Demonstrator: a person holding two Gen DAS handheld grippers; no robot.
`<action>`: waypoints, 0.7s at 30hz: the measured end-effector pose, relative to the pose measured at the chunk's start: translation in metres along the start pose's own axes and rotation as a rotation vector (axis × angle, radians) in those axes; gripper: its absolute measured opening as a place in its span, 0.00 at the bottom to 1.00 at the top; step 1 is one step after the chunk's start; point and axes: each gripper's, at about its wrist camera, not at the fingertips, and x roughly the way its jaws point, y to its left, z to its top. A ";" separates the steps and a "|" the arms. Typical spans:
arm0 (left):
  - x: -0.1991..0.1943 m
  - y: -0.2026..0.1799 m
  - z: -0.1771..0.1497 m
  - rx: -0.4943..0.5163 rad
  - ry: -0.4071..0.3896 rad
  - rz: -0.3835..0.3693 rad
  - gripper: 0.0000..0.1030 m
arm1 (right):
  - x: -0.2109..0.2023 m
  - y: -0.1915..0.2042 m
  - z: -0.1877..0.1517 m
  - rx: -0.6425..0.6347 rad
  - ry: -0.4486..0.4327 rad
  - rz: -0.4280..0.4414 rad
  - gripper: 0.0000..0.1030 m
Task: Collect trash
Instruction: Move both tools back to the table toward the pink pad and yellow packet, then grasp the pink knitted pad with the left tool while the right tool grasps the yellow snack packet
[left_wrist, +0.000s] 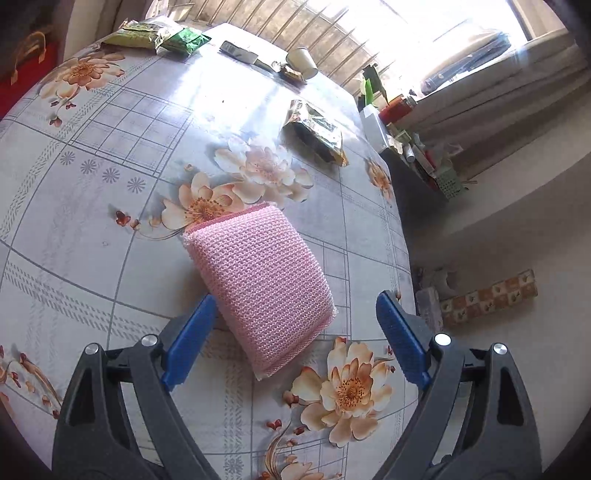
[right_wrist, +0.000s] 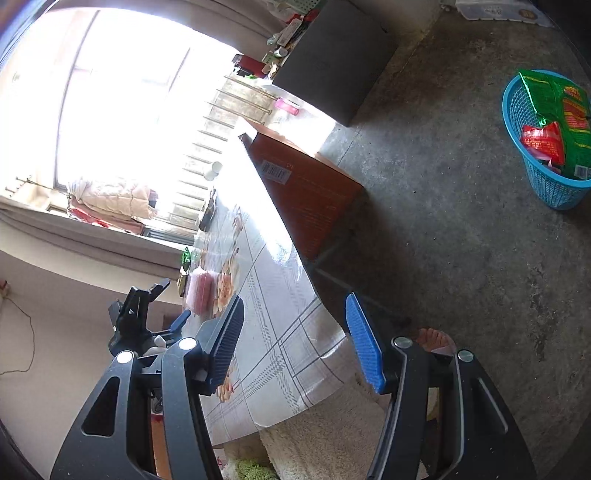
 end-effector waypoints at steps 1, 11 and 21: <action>0.006 -0.005 0.005 0.019 -0.024 0.035 0.84 | 0.000 0.004 -0.002 -0.009 0.001 -0.008 0.55; 0.048 -0.014 0.013 0.103 -0.024 0.238 0.84 | -0.002 0.057 0.001 -0.165 -0.017 -0.118 0.55; 0.029 0.015 0.018 0.228 -0.027 0.164 0.73 | 0.075 0.177 0.041 -0.477 0.063 -0.149 0.55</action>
